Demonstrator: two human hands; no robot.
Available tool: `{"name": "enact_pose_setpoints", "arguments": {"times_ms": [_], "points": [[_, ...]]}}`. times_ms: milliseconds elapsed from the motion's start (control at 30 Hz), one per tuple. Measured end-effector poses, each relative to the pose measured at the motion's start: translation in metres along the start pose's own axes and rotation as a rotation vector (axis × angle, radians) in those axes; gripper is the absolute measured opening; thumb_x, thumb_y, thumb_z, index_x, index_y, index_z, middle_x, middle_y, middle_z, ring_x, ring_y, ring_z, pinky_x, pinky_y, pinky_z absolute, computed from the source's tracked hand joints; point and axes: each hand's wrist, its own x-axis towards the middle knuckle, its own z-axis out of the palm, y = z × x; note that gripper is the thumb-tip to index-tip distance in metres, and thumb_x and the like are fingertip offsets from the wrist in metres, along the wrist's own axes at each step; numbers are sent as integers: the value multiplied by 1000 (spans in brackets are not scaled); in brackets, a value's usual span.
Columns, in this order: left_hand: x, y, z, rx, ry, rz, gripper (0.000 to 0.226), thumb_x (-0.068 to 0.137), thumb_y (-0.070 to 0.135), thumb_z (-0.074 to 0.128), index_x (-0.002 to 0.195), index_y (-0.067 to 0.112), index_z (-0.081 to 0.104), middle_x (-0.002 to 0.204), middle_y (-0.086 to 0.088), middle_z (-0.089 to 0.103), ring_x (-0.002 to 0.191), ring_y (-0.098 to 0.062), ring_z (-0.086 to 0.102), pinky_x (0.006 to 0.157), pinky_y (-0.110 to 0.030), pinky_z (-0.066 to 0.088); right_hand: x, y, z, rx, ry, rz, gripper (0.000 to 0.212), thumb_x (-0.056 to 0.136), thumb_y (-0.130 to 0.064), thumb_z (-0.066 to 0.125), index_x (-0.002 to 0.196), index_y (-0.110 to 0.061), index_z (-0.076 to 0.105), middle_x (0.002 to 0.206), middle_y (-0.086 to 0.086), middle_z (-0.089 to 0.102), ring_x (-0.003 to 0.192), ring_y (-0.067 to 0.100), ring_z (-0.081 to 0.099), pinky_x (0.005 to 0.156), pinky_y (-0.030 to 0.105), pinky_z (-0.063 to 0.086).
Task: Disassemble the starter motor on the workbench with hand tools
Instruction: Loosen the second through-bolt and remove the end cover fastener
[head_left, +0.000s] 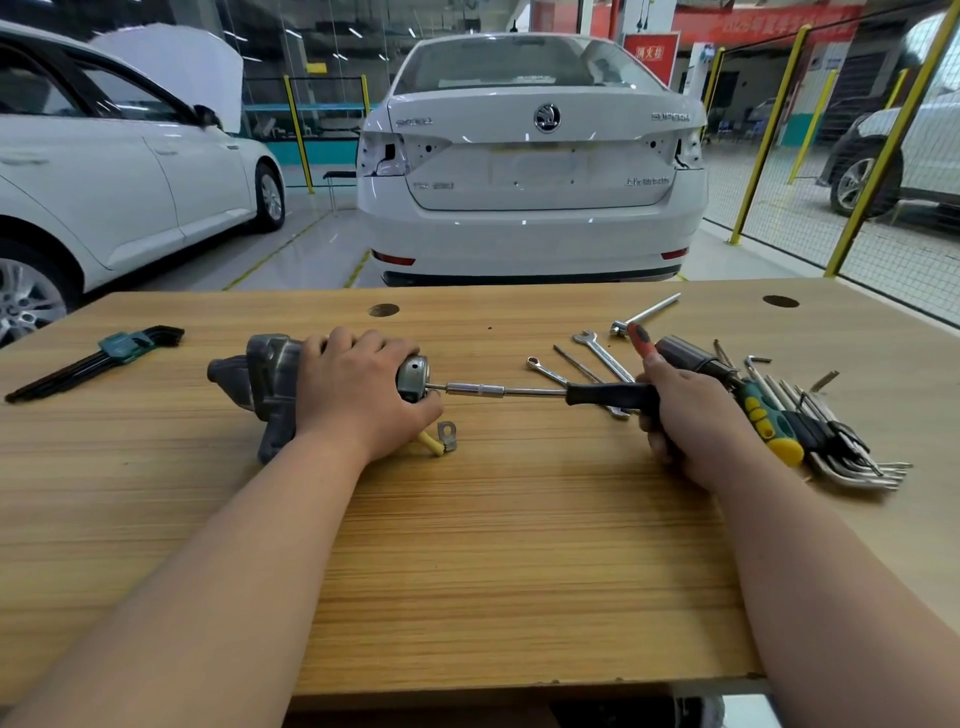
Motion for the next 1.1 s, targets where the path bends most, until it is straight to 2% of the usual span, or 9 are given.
{"name": "enact_pose_setpoints", "arguments": {"times_ms": [67,300,433,533,600,733,900,1000,1100], "points": [[0,0,0,6,-2,-3,74,67,76,28,125,38,54,119,8,60,108,-21,46,93,-40,24,0,0,-2,33,-28,8,34,101,-48,47,102,-18,64,67,6,58,42,13,46,43,28,39],[0,0,0,9,6,1,74,67,76,27,124,39,54,119,9,61,108,-21,47,92,-38,20,1,1,-5,436,-183,59,5,99,-16,58,101,-15,61,79,7,64,54,12,54,48,24,46],[0,0,1,10,-3,-1,74,66,77,26,125,39,53,120,9,60,109,-21,46,92,-38,19,4,3,-3,674,-232,154,23,95,1,47,103,-17,58,77,4,54,48,8,45,43,22,44],[1,0,1,6,-14,0,74,67,77,27,126,39,52,121,9,59,110,-21,46,92,-39,21,4,3,-3,631,-239,116,20,95,-7,48,106,-20,57,79,4,55,44,9,44,43,24,44],[0,0,1,6,-16,2,74,67,77,27,126,39,52,121,9,59,110,-21,46,93,-39,21,2,1,-3,469,-193,110,13,97,-28,55,107,-19,58,86,6,60,47,12,48,44,27,46],[0,-1,-1,9,-20,0,75,67,77,26,126,40,52,122,9,58,111,-21,45,93,-39,20,4,0,0,144,-45,60,35,97,-55,50,106,-23,59,90,11,72,51,16,55,50,31,50],[0,0,-1,20,-33,1,75,67,76,23,127,40,50,123,10,57,112,-20,44,94,-39,20,4,4,-3,-20,-27,-32,33,98,-49,50,99,-19,64,66,4,61,46,14,51,53,34,47],[1,0,0,15,-32,-1,75,67,76,25,127,40,50,123,10,57,112,-20,44,94,-39,20,4,4,-6,65,-76,-36,24,98,-41,57,104,-18,63,77,8,63,53,15,55,51,29,50],[1,-1,0,16,-28,-2,74,67,77,26,126,40,51,122,9,58,111,-21,45,92,-39,19,5,6,-8,334,-171,-1,10,97,-24,62,102,-15,63,79,10,67,58,17,61,51,28,51]]}}
